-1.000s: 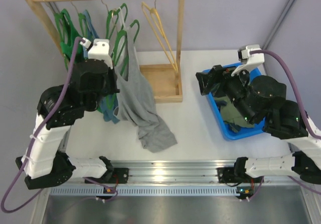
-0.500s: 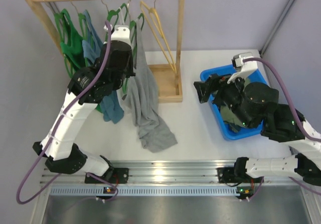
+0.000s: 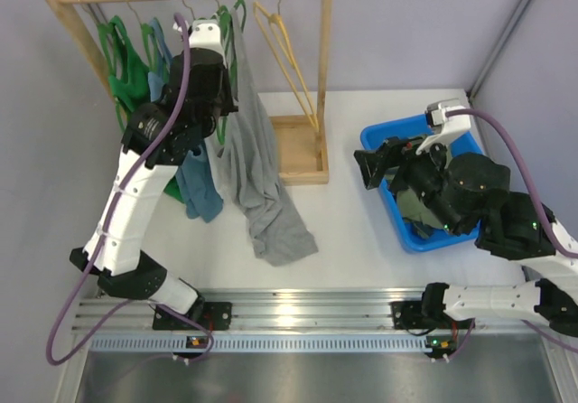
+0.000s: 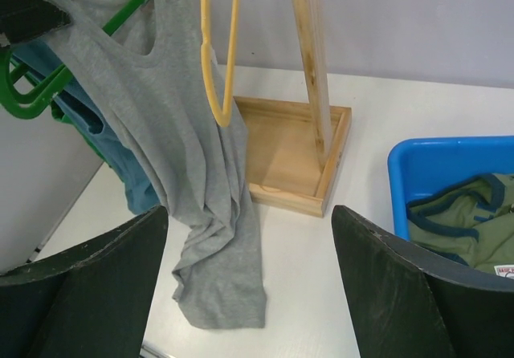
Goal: Place the tank top on the hanger
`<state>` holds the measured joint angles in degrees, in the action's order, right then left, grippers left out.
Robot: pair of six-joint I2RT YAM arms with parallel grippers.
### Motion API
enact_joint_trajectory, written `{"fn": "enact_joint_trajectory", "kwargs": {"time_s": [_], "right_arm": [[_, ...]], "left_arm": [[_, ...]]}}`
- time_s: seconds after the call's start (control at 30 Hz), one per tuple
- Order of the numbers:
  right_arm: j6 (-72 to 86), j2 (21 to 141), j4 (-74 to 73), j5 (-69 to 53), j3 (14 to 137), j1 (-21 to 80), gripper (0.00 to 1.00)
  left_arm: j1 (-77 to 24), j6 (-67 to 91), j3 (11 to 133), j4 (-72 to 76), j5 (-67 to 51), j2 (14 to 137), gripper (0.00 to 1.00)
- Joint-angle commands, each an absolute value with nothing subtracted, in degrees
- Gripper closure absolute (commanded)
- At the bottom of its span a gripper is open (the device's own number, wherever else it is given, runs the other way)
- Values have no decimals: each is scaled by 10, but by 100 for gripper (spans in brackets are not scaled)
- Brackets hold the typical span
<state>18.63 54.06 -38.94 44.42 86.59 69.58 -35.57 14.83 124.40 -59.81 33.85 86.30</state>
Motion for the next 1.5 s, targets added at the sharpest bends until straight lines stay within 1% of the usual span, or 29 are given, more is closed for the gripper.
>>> {"fn": "enact_joint_trajectory", "kwargs": {"time_s": [0.0, 0.3, 0.53, 0.6, 0.63, 0.73, 0.77, 0.87, 0.97, 1.17, 1.33, 1.43, 1.47], "right_arm": [[184, 534, -376, 439, 860, 703, 17], [190, 527, -374, 435, 849, 702, 17], [194, 522, -373, 436, 839, 702, 17], [194, 522, -372, 437, 838, 702, 17], [194, 519, -373, 438, 837, 702, 17], [195, 519, -372, 438, 833, 702, 17], [196, 519, -371, 438, 831, 701, 17], [198, 518, -367, 437, 825, 702, 16], [200, 518, -367, 435, 821, 701, 16], [207, 509, -362, 425, 799, 702, 15], [217, 506, -370, 418, 781, 702, 9], [229, 504, -381, 416, 769, 702, 8], [235, 504, -383, 416, 759, 702, 8]], "left_arm": [[-331, 137, 1278, -532, 307, 875, 100], [-290, 133, 1283, -526, 250, 910, 100], [-287, 145, 1222, -509, 224, 877, 100], [-287, 152, 1209, -505, 216, 868, 94], [-287, 154, 1197, -503, 214, 856, 84], [-287, 155, 1182, -503, 205, 842, 71], [-287, 156, 1180, -504, 201, 839, 65], [-287, 158, 1171, -505, 189, 824, 55], [-287, 165, 1170, -511, 165, 806, 52], [-287, 167, 1149, -521, 137, 748, 51], [-287, 172, 1104, -521, 86, 675, 50], [-287, 178, 1050, -511, 24, 622, 50], [-287, 178, 1035, -508, -24, 608, 50]]}}
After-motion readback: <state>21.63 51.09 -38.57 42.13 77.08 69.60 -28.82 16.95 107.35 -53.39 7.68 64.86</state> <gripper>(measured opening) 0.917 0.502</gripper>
